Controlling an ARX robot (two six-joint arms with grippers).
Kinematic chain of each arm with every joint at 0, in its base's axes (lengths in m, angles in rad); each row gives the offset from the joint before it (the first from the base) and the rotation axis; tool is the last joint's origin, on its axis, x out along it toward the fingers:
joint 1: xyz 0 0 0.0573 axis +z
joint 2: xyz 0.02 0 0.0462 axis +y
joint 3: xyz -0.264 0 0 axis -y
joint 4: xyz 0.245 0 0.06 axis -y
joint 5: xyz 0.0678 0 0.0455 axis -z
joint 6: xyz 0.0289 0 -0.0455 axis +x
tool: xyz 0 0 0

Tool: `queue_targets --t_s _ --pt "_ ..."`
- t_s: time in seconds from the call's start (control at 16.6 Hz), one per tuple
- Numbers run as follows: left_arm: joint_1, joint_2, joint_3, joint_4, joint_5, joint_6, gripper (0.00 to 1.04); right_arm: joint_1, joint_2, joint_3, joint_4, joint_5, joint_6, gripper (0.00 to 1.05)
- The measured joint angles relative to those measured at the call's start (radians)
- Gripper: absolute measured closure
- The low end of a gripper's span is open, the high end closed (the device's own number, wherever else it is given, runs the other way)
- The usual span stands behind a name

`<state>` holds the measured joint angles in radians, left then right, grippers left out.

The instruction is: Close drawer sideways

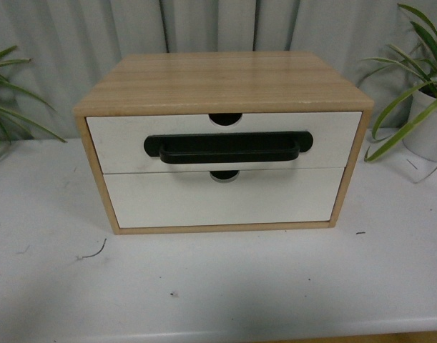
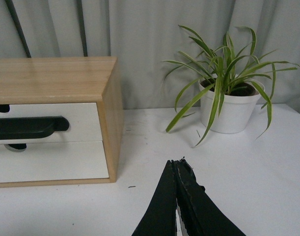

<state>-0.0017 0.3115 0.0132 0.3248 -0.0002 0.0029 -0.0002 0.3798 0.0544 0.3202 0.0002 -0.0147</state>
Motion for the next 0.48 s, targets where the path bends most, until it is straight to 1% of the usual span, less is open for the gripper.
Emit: queue_targets --t_s 0.18,0.24,0.42,0.48 --pt "0.000 -0.067 -0.002 -0.076 0.000 0.000 1.03 0.000 -0.068 -0.018 -0.049 0.000 0.000 1.03" --pt "0.000 -0.086 -0.002 -0.098 0.000 0.000 1.03 0.000 -0.082 -0.042 -0.015 0.000 0.000 1.03" --pt "0.000 -0.134 -0.002 -0.147 0.000 0.000 1.03 0.000 -0.147 -0.042 -0.084 0.000 0.000 1.03" --pt "0.000 -0.199 0.001 -0.241 0.000 0.000 1.03 0.000 -0.174 -0.042 -0.112 0.000 0.000 1.03"
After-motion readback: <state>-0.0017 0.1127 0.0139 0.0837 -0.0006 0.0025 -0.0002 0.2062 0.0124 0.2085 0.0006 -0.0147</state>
